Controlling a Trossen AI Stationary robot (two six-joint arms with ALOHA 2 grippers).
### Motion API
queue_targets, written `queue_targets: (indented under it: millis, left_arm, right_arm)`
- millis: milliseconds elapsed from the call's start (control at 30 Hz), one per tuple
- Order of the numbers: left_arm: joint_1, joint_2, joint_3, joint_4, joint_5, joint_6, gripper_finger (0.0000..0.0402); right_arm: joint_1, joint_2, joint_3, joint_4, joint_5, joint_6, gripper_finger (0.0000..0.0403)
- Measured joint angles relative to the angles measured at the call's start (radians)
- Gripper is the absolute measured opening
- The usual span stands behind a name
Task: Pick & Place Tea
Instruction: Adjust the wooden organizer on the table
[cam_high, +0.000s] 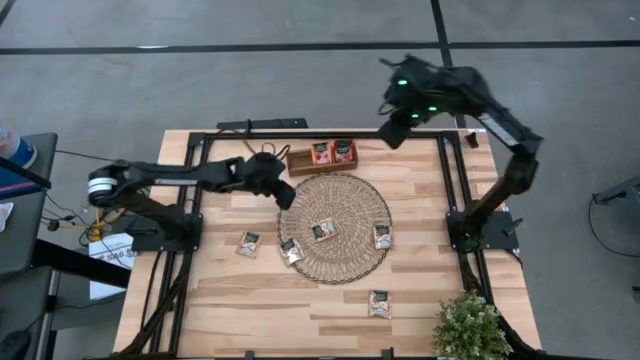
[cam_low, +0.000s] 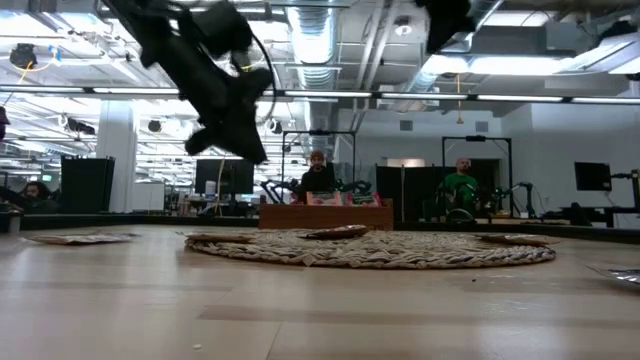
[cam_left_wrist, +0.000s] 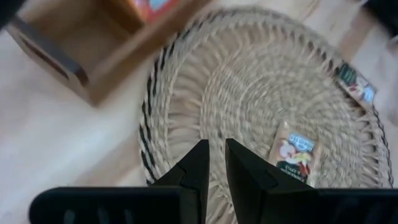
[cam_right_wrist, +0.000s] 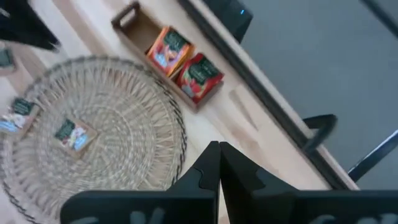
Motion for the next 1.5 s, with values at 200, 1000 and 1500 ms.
queue_targets:
  millis: [200,1000,1500]
  left_arm:
    - [0.059,0.141,0.079,-0.004,0.148,-0.001,0.0044]
    - [0.132,0.473,0.489,-0.463,-0.008,0.228,0.0044]
    - [0.152,0.473,0.490,-0.463,-0.063,0.227,0.0044]
  right_arm:
    - [0.007,-0.141,0.000,-0.018,0.064,0.048,0.0000]
    - [0.037,-0.316,-0.030,-0.017,0.072,0.048,0.0000]
    - [0.163,-0.608,-0.486,0.434,0.101,0.014,0.0000]
